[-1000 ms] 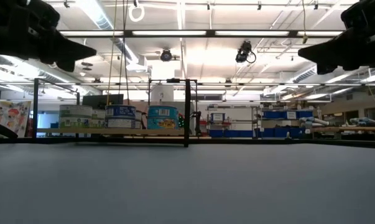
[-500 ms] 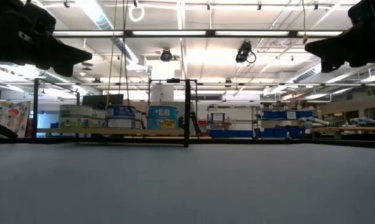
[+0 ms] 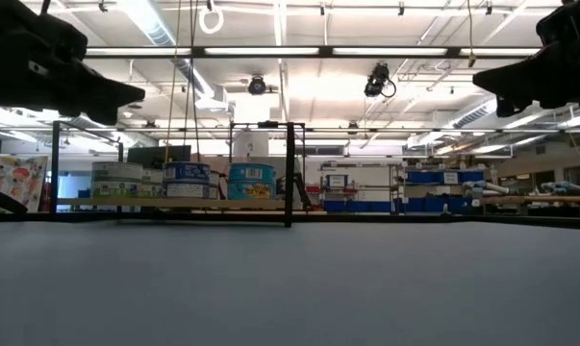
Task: Stack canned seafood by type on shelf
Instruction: Return to Home Position
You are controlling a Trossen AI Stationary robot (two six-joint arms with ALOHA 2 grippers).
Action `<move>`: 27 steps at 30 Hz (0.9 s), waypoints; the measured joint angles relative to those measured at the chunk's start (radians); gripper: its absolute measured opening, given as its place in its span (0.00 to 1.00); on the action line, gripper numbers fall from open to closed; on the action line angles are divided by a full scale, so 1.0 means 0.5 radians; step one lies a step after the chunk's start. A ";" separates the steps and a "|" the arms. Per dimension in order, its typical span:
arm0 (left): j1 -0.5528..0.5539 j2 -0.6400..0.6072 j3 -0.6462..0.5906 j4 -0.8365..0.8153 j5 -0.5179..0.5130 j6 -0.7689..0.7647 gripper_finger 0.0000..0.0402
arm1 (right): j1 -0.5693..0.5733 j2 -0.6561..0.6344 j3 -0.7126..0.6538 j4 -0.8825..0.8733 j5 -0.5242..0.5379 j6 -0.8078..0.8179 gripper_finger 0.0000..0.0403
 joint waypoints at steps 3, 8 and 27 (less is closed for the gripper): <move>0.034 0.022 -0.028 0.078 0.008 0.006 0.00 | -0.019 -0.066 0.000 -0.036 -0.010 0.010 0.00; 0.082 0.007 -0.028 0.084 0.121 0.008 0.00 | -0.022 -0.140 0.001 -0.098 -0.025 0.011 0.00; 0.124 0.012 -0.029 0.066 -0.032 0.001 0.00 | -0.022 -0.141 0.000 -0.075 0.205 -0.034 0.04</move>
